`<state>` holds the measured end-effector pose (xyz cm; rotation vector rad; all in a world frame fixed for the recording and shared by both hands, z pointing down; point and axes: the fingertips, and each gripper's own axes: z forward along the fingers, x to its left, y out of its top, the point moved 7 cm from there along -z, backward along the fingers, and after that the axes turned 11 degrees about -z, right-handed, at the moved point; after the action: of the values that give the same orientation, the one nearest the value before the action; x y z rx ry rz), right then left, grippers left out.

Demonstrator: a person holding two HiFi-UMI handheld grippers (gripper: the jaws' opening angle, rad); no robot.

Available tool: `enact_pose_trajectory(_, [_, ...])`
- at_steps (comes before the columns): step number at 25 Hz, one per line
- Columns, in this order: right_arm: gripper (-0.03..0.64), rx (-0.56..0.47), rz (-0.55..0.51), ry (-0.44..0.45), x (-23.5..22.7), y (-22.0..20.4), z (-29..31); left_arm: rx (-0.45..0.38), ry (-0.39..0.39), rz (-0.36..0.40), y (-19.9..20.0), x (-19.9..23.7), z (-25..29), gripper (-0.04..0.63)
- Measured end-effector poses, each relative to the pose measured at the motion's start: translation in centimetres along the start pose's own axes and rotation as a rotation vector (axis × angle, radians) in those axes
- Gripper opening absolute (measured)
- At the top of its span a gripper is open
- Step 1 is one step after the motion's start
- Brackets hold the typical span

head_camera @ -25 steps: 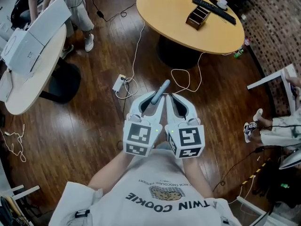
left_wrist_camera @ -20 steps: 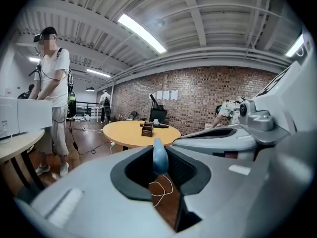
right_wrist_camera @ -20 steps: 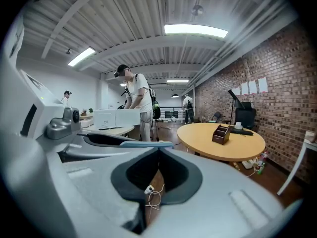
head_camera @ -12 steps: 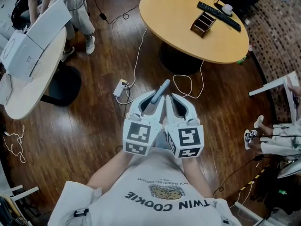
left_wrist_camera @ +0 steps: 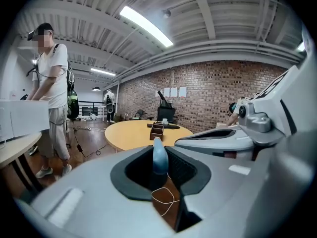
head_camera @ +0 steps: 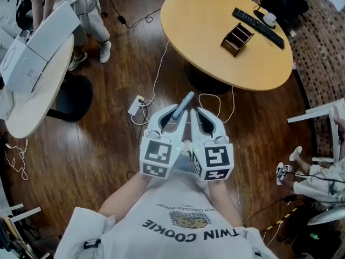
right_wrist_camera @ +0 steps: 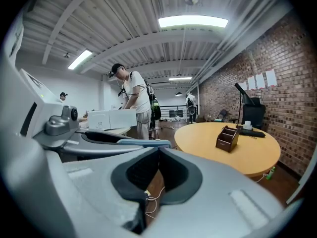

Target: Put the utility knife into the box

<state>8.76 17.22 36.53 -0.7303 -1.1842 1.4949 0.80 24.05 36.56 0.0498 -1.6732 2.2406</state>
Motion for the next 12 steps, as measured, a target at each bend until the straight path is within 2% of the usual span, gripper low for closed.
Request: enact_pose_trajectory(12, [0.003,-0.024,0.002,0.069,-10.1,0.0,4.2,-0.003,0.078,0.009,2.8,-2.0,9.8,0.074])
